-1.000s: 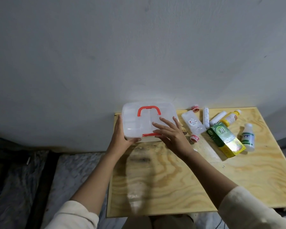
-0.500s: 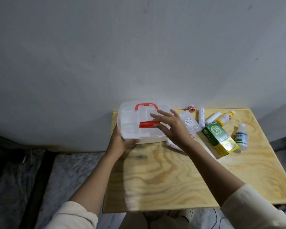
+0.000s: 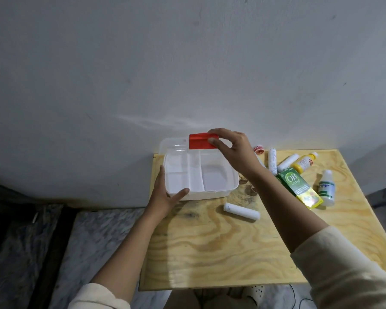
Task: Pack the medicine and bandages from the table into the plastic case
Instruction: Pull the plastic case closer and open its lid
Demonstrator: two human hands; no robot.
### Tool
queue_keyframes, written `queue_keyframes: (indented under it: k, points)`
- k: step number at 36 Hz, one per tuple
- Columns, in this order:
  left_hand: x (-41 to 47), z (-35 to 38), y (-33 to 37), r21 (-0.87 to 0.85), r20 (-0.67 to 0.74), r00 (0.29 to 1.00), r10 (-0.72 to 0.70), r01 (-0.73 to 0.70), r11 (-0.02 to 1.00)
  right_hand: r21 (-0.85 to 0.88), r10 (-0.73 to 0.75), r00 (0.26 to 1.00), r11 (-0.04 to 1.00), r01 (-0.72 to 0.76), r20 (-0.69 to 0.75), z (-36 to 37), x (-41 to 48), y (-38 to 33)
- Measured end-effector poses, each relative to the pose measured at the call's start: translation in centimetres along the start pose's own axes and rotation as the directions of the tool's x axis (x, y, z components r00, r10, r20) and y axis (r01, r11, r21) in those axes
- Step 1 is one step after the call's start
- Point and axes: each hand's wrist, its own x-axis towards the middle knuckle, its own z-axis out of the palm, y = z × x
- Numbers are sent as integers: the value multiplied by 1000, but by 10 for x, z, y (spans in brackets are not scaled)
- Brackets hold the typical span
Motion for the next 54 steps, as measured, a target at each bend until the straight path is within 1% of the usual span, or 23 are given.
queue_keyframes:
  k: [3,8,11,14,17,20,23,25,28,30,34,37,41,45,48,54]
  points:
    - [1,0,-1,5,-11,1000,10,-10,1000,-9,9,999,1000,-9,-51,2,8,2]
    - [0,-1,1,21,-16,1000,22,-22,1000,-89,-32,983,996,16,-182,7,23,7]
    - [-1,-1,3,9,-10,1000,28,-28,1000,-122,-32,967,993,1,-253,9,30,12]
    - [-1,-3,4,7,6,1000,25,-25,1000,-109,8,945,993,-46,-327,11,36,14]
    - [-1,-3,3,-5,14,1000,13,-13,1000,-148,80,903,977,-156,-423,14,41,14]
    - [-1,-3,3,-20,17,1000,1,-1,1000,-76,165,854,970,-232,-493,19,46,14]
    - [0,-5,2,-28,16,1000,-9,9,1000,15,188,850,978,-207,-492,22,48,16]
    - [1,-6,1,-40,19,1000,-15,16,999,43,178,873,983,-178,-453,21,49,18]
    - [-1,-6,2,-59,17,1000,-20,21,998,80,170,921,985,-152,-349,16,48,24]
    - [-2,-6,1,-74,13,1000,-27,27,997,79,139,944,989,-121,-299,12,45,29]
    - [-2,-6,-3,-93,23,999,-39,41,995,98,99,963,992,-76,-250,7,37,42]
    - [-3,-4,-2,-96,13,1000,-15,17,995,133,145,942,985,-109,-304,4,35,44]
    - [-5,-4,-3,-89,28,1000,-2,4,996,206,241,888,964,-170,-393,1,35,40]
    - [-13,-1,-5,-109,40,999,-8,13,994,286,331,840,932,-221,-430,2,29,35]
    - [-18,1,-7,-93,31,1000,-3,6,996,339,389,798,908,-246,-461,3,26,34]
    - [-21,6,-6,-47,14,999,40,-39,998,378,432,775,886,-269,-461,1,26,31]
